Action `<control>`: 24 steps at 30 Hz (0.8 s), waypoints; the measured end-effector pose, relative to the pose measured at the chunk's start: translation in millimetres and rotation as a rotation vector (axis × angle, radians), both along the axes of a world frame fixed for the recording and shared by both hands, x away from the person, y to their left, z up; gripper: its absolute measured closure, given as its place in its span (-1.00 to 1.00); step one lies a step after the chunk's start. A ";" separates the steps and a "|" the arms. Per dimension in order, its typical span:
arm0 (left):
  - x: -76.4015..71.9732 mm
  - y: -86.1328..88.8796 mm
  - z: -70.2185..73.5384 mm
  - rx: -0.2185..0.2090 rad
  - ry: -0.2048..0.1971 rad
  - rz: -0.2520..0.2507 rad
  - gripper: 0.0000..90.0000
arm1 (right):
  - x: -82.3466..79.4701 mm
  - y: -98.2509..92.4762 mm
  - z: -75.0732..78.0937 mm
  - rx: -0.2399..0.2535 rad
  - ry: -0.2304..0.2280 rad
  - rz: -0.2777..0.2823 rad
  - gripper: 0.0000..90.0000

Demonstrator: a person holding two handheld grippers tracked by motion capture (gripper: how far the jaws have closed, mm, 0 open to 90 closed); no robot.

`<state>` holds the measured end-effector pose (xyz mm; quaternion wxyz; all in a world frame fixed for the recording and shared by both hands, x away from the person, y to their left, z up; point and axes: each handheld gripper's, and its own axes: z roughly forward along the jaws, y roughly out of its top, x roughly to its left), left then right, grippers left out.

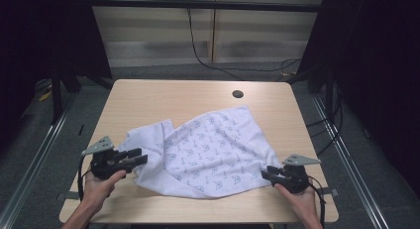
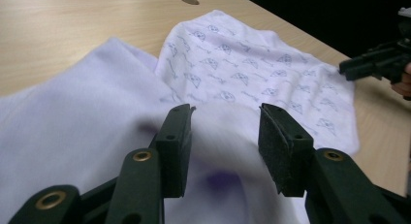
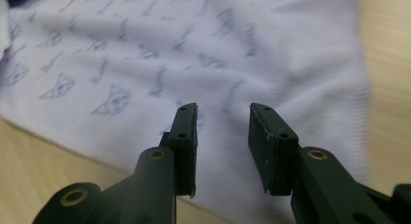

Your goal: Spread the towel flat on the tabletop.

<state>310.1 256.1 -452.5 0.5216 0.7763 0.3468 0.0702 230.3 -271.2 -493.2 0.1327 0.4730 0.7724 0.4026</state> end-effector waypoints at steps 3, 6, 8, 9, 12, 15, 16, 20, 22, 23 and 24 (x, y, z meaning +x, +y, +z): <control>21.6 -10.6 -14.7 0.046 0.029 -0.001 0.30 | -3.2 23.7 3.4 0.037 0.010 0.112 0.23; 29.5 -23.3 -39.1 0.124 0.082 -0.013 0.65 | -1.7 51.1 5.2 0.038 -0.002 0.169 0.14; 27.1 -28.0 -45.9 0.158 0.094 -0.018 0.79 | 3.9 68.8 0.5 0.010 0.004 0.195 0.09; 24.1 -29.9 -45.4 0.172 0.083 -0.035 0.79 | 5.7 73.2 -1.6 0.008 0.010 0.203 0.09; 17.0 -28.7 -46.3 0.142 0.100 -0.060 0.85 | 10.8 85.0 -7.6 -0.021 0.018 0.209 0.03; 8.5 -29.1 -47.9 0.124 0.113 -0.079 0.82 | 11.8 87.1 -10.7 -0.051 -0.002 0.209 0.00; 5.9 -29.6 -48.3 0.112 0.122 -0.079 0.79 | 11.4 87.1 -10.7 -0.081 -0.017 0.206 0.03; -7.0 -35.7 -44.4 0.102 0.135 -0.122 0.63 | 14.7 76.7 -12.4 -0.120 -0.055 0.185 0.09; -15.1 -39.3 -40.6 0.091 0.133 -0.152 0.59 | 17.2 71.1 -12.4 -0.118 -0.053 0.173 0.09; -18.5 -40.9 -37.7 0.077 0.132 -0.168 0.49 | 22.4 59.5 -12.9 -0.103 -0.045 0.155 0.09; -18.5 -40.9 -37.7 0.077 0.132 -0.168 0.46 | 22.4 59.5 -12.9 -0.103 -0.045 0.155 0.09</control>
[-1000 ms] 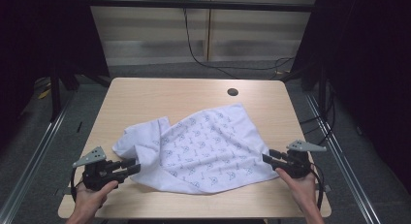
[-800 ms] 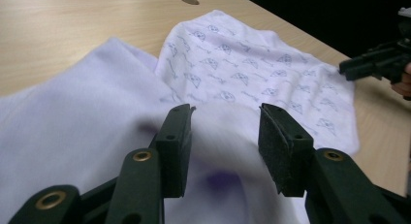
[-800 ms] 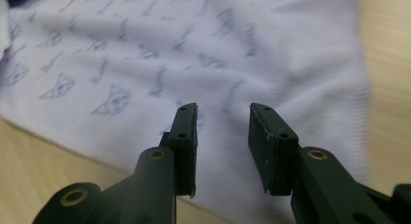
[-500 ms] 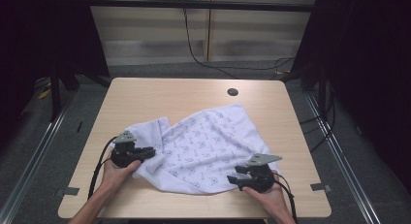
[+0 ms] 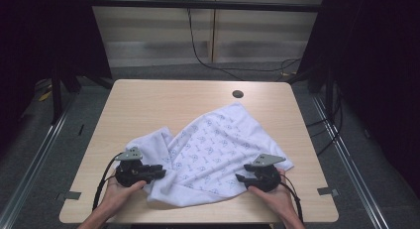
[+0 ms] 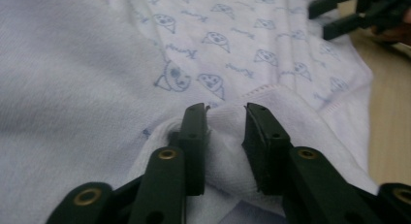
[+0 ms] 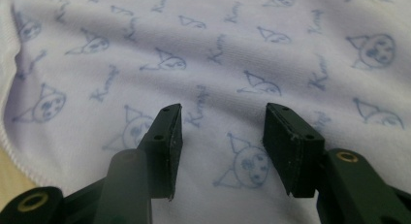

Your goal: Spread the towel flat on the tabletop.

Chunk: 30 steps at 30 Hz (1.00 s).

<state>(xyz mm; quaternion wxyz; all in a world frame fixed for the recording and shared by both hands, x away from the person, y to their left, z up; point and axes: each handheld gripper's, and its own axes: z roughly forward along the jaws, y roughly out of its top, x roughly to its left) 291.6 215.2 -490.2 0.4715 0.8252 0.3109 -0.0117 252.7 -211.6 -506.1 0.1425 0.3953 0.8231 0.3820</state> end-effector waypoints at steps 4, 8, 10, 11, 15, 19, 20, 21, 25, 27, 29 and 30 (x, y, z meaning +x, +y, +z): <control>5.3 0.4 12.2 -0.038 -0.030 0.006 0.41 | 14.4 -21.4 -1.3 0.015 0.001 -0.052 0.11; 21.2 11.2 23.6 -0.092 -0.065 0.077 0.40 | 33.1 -38.5 -2.2 0.002 -0.008 -0.119 0.13; 24.5 15.1 25.0 -0.089 -0.071 0.096 0.38 | 37.3 -41.9 -2.6 0.004 -0.011 -0.136 0.13; 27.6 20.3 25.8 -0.088 -0.076 0.125 0.35 | 40.8 -44.6 -2.5 0.004 -0.006 -0.153 0.13; 37.5 41.8 9.7 -0.023 -0.057 0.208 0.17 | 41.8 -41.3 1.6 0.008 0.005 -0.179 0.00; 40.5 45.1 -2.4 0.015 -0.045 0.198 0.20 | 31.7 -29.2 12.0 0.052 -0.018 -0.130 0.00; 40.7 43.7 -4.5 0.041 -0.042 0.190 0.27 | 26.5 -17.6 18.8 0.084 -0.027 -0.090 0.00; 40.8 42.0 -6.3 0.057 -0.039 0.183 0.27 | 26.5 -17.6 18.8 0.084 -0.027 -0.090 0.00; 41.2 35.0 -9.9 0.078 -0.019 0.138 0.79 | 18.8 25.5 28.5 0.129 -0.030 0.030 -0.01; 38.9 32.6 -9.8 0.079 -0.019 0.133 0.82 | 19.0 42.4 29.6 0.139 -0.021 0.080 -0.01; 33.1 29.5 -5.8 0.072 -0.024 0.119 0.82 | 19.4 52.5 29.6 0.138 -0.010 0.107 -0.01; 28.5 27.0 -2.8 0.059 -0.030 0.110 0.82 | 20.1 62.6 29.3 0.141 0.004 0.132 -0.02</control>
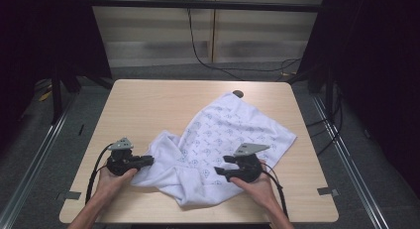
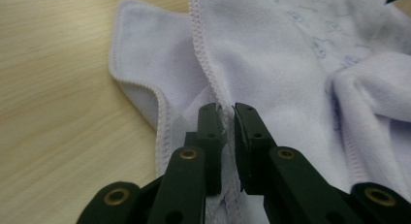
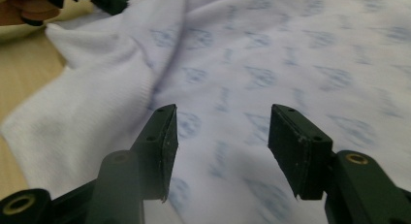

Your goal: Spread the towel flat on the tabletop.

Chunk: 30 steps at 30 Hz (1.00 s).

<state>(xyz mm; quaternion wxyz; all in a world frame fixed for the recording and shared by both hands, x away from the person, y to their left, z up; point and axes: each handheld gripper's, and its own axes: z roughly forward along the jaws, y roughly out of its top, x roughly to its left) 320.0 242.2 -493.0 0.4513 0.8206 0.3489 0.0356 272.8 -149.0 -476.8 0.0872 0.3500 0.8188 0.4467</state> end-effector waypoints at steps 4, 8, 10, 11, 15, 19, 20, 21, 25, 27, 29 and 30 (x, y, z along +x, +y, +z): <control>-15.5 -15.0 4.2 0.008 0.006 -0.051 0.83 | 2.9 44.0 -1.7 0.035 0.032 0.109 -0.02; -19.6 -23.6 6.3 -0.018 0.011 -0.079 0.83 | 2.0 64.5 -0.9 0.036 0.032 0.172 -0.05; -19.4 -25.6 5.2 -0.017 0.013 -0.088 0.82 | 0.0 81.6 -5.2 0.020 0.034 0.226 -0.05; -18.9 -25.3 5.0 -0.020 0.013 -0.088 0.82 | 0.0 81.6 -5.2 0.020 0.034 0.226 -0.05; -14.1 -19.2 5.9 -0.051 0.016 -0.079 0.80 | 2.5 92.9 -17.3 -0.025 0.040 0.224 0.09; -10.2 -9.5 8.2 -0.092 0.008 -0.046 0.77 | -1.6 90.6 -16.1 0.002 -0.002 0.219 0.88; -9.9 -7.3 9.2 -0.113 0.008 -0.035 0.69 | -5.6 81.9 -8.3 0.012 -0.036 0.197 0.90; -8.3 -2.2 10.8 -0.148 0.011 -0.011 0.61 | -7.9 75.8 -3.9 0.031 -0.033 0.192 0.91; -6.1 1.8 11.1 -0.189 0.014 0.024 0.40 | -21.1 47.7 8.3 0.038 -0.055 0.155 0.90; -5.5 -0.2 9.8 -0.180 0.023 0.027 0.40 | -23.9 39.4 8.8 0.041 -0.052 0.134 0.90; -6.3 -6.2 7.0 -0.128 0.019 0.014 0.43 | -30.9 13.5 5.9 0.034 -0.043 0.065 0.89; -6.7 -8.7 5.5 -0.112 0.024 0.002 0.43 | -30.9 13.5 5.9 0.034 -0.043 0.065 0.89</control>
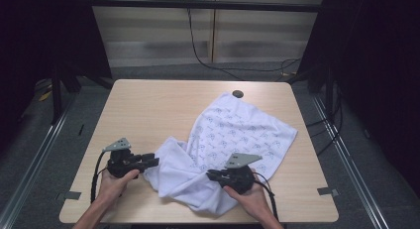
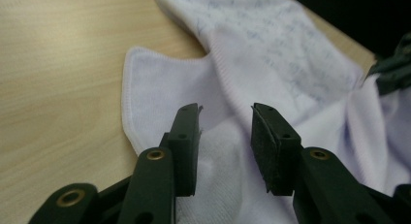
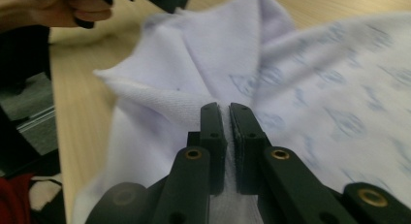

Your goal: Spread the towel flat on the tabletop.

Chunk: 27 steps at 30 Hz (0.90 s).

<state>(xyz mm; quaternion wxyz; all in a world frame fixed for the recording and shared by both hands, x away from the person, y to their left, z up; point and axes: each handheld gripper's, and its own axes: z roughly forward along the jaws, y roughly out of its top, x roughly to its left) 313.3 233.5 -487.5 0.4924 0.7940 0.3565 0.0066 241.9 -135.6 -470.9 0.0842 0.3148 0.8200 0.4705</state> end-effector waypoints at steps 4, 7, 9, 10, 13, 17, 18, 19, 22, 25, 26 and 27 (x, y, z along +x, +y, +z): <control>-2.4 -14.7 -8.1 0.092 -0.008 -0.046 0.47 | -7.5 -35.5 -8.5 -0.032 0.026 -0.069 0.89; -6.4 -27.2 -15.1 0.138 0.007 -0.095 0.48 | -7.3 -60.9 -16.3 -0.047 0.033 -0.145 0.89; -10.6 -34.3 -17.3 0.165 -0.005 -0.125 0.48 | -1.4 -76.4 -22.1 -0.079 0.030 -0.200 0.90; -12.5 -37.2 -17.0 0.162 -0.002 -0.136 0.48 | 0.7 -81.0 -23.8 -0.093 0.029 -0.225 0.90; -18.9 -43.1 -16.6 0.158 0.009 -0.177 0.49 | 10.3 -97.9 -30.2 -0.114 0.045 -0.294 0.89; -29.6 -46.1 -14.5 0.172 0.006 -0.211 0.46 | 9.6 -101.9 -21.3 -0.108 0.044 -0.315 0.49; -29.8 -45.2 -14.0 0.164 0.004 -0.209 0.45 | 7.5 -100.4 -16.3 -0.083 0.039 -0.307 0.44; -28.6 -43.8 -13.0 0.161 -0.002 -0.204 0.45 | 5.4 -97.9 -11.0 -0.066 0.022 -0.293 0.42; -23.6 -39.8 -8.0 0.126 -0.016 -0.170 0.44 | 4.2 -73.8 6.9 -0.008 -0.011 -0.220 0.38; -17.5 -37.4 -4.5 0.106 -0.024 -0.141 0.43 | 8.0 -56.1 11.1 0.007 -0.006 -0.159 0.37; -15.9 -38.0 -4.6 0.108 -0.027 -0.139 0.44 | 13.4 -38.5 13.3 0.015 -0.003 -0.115 0.34; -15.1 -38.8 -5.3 0.110 -0.025 -0.135 0.43 | 16.6 -30.7 13.3 0.022 0.002 -0.098 0.33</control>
